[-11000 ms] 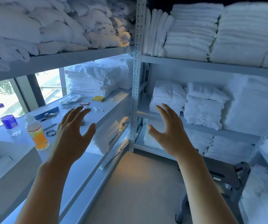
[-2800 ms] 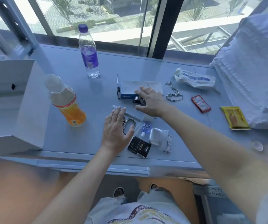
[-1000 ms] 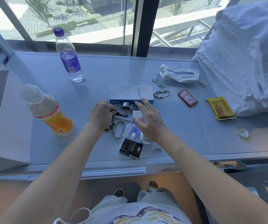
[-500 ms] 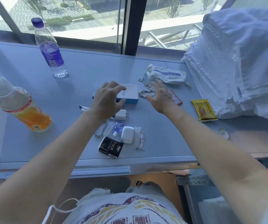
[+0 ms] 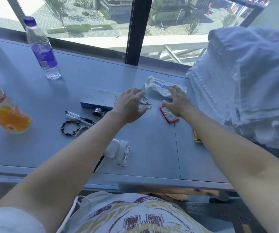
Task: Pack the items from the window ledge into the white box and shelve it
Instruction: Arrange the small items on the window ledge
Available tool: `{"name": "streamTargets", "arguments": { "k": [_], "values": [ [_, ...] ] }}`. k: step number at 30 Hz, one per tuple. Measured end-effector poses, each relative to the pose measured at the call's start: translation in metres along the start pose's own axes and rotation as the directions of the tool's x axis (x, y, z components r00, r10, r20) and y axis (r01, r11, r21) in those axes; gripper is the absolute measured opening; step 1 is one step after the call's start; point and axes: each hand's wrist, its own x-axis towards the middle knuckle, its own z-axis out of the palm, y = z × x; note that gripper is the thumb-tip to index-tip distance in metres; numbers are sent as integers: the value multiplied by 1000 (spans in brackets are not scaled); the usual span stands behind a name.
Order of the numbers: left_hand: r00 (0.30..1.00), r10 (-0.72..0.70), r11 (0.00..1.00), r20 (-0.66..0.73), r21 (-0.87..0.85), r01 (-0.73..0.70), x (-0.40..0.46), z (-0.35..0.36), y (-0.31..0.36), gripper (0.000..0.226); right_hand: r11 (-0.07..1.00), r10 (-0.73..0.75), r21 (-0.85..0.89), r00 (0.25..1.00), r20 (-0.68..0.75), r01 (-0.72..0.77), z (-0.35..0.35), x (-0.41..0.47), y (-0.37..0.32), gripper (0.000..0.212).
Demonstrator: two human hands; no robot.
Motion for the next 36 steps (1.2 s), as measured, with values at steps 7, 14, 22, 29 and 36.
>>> {"name": "streamTargets", "arguments": {
  "k": [7, 14, 22, 29, 36],
  "values": [
    [992, -52, 990, 115, 138, 36, 26, 47, 26, 65, 998, -18, 60, 998, 61, 14, -6, 23, 26, 82],
    [981, -144, 981, 132, 148, 124, 33, 75, 26, 67, 998, -58, 33, 993, 106, 54, -2, 41, 25, 88],
    [982, -154, 978, 107, 159, 136, 16, 94, 31, 65, 997, -71, 58, 974, 216, 60, -3, 58, 31, 90],
    [985, -124, 980, 121, 169, 102, -9, 92, 31, 69, 990, -93, 122, 969, 227, 66, 4, 44, 38, 94],
    [978, -98, 979, 183, 195, 62, -27, 87, 31, 74, 997, -65, -24, 993, 103, 68, 33, -3, 37, 73]
  ]
}}
